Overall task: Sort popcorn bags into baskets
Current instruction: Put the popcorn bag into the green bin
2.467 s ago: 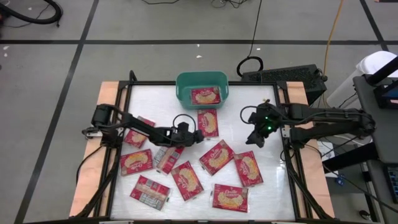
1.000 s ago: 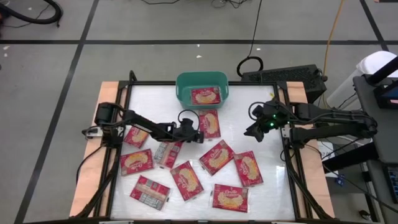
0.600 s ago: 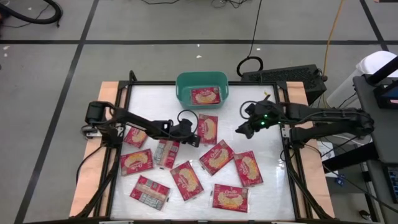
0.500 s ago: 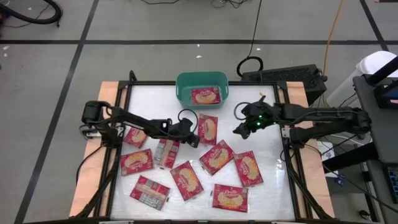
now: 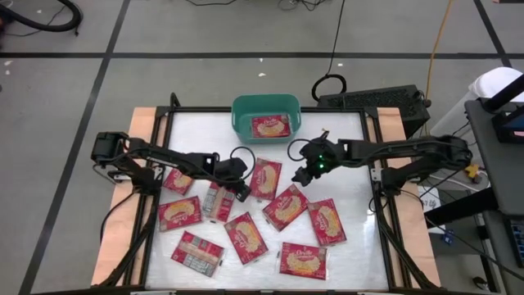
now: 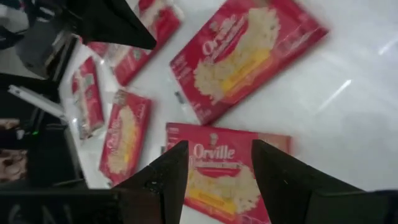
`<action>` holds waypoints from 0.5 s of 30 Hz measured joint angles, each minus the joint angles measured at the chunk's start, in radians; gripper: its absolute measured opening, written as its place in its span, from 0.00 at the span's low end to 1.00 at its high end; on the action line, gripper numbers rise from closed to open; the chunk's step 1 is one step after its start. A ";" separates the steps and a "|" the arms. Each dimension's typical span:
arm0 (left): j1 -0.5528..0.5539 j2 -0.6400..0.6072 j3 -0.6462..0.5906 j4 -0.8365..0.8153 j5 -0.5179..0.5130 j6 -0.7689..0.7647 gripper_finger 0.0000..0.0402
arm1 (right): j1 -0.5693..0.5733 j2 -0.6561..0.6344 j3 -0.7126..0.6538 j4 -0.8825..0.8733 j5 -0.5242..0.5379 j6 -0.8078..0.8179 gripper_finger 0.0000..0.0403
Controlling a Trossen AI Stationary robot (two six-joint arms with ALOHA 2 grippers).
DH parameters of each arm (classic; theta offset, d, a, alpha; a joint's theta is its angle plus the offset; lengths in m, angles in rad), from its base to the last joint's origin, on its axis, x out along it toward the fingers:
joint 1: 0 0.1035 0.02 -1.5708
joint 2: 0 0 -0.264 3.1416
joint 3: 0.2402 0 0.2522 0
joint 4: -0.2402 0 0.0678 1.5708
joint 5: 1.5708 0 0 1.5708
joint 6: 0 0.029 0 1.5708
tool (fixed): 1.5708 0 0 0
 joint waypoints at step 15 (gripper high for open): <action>0.013 0.159 0.004 0.106 0.071 -0.364 0.43 | 0.000 0.009 0.000 -0.012 -0.082 -0.015 0.42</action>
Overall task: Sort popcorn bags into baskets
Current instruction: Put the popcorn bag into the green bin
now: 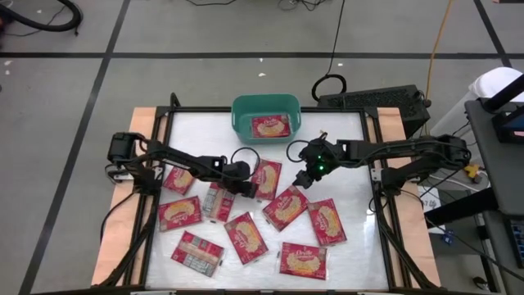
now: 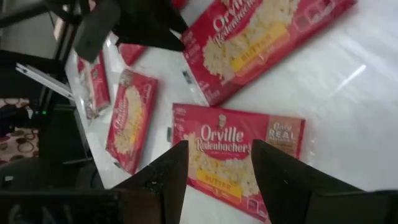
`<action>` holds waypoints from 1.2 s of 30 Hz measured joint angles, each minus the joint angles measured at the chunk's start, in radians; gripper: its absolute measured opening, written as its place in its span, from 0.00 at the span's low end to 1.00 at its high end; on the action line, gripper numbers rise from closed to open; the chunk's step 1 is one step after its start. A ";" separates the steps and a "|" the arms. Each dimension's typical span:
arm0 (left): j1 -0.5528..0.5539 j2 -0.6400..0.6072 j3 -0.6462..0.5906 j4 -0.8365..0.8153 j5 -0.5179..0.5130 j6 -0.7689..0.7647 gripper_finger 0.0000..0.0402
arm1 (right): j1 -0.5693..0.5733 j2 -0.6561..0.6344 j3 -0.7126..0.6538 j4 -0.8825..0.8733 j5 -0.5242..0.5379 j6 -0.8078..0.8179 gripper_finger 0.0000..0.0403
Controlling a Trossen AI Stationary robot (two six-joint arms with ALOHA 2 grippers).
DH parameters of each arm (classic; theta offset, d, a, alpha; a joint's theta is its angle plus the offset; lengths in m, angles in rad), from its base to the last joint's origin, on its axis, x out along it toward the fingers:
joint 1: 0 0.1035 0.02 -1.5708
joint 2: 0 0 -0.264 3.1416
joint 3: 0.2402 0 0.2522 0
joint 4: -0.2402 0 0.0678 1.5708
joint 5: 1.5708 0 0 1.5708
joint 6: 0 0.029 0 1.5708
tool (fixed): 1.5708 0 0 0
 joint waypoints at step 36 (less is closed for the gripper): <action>0.013 -0.156 0.200 -0.337 -0.185 0.708 0.00 | -0.060 -0.059 0.212 -0.047 0.015 -0.227 0.42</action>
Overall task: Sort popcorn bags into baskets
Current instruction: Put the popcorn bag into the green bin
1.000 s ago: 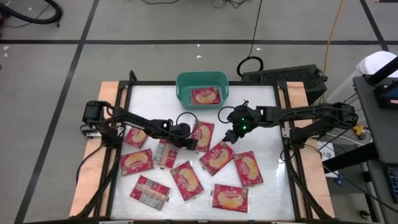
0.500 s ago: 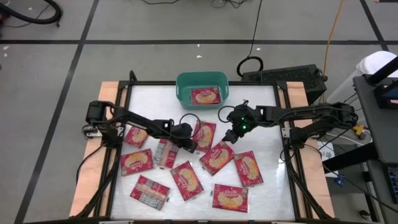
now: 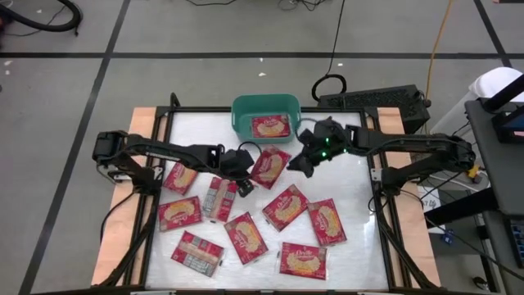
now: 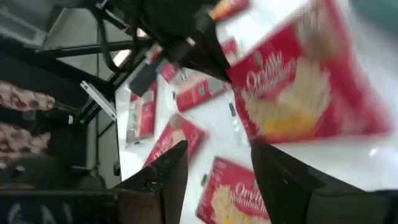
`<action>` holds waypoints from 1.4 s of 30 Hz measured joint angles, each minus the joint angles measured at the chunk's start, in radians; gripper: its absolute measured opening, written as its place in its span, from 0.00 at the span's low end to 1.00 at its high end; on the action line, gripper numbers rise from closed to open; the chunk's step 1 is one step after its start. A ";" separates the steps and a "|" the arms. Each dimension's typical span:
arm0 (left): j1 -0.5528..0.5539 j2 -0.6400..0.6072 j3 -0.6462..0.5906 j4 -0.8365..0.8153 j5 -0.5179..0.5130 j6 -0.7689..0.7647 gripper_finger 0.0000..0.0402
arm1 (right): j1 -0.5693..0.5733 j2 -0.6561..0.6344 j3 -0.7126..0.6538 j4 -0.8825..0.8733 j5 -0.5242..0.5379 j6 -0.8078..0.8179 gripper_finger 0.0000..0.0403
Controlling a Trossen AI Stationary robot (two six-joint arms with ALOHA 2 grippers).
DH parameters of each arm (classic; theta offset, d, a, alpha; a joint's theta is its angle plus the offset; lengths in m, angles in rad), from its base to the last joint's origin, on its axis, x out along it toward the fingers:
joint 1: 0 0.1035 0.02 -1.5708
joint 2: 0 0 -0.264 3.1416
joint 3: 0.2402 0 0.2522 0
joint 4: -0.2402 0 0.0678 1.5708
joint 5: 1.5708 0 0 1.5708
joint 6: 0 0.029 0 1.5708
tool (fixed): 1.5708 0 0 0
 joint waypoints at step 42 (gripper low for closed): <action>0.014 -0.003 0.343 -0.384 -0.148 0.470 0.02 | -0.145 0.190 0.254 -0.098 -0.105 -0.523 0.35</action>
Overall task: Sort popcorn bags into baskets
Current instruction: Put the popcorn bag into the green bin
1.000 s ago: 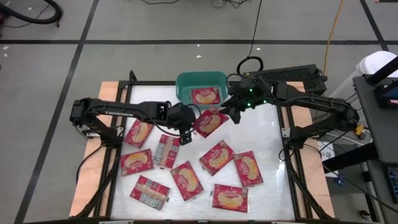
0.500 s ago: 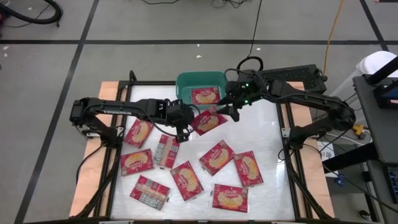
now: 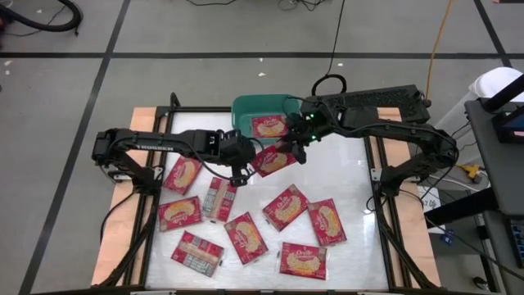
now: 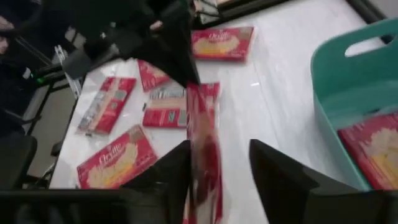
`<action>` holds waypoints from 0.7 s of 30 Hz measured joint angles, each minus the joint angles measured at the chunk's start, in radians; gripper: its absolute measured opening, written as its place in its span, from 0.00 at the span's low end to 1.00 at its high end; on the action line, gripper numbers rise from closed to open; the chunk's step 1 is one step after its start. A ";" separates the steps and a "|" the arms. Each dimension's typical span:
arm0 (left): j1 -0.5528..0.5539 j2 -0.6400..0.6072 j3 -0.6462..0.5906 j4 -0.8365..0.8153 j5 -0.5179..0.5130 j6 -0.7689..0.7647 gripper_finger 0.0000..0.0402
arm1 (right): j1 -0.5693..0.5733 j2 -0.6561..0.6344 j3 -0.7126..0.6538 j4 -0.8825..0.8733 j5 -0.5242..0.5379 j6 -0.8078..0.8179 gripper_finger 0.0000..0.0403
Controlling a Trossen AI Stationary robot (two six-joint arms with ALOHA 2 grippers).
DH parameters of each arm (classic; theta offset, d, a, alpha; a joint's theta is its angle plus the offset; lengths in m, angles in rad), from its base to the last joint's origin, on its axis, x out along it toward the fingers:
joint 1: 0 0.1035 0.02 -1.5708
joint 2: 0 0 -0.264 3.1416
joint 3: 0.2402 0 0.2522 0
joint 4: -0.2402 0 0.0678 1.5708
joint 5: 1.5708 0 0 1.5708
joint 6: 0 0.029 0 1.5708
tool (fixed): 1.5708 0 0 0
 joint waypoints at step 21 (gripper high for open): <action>0.029 -0.133 0.003 -0.059 -0.269 -0.283 0.52 | -0.067 -0.013 0.000 0.069 0.037 0.106 0.02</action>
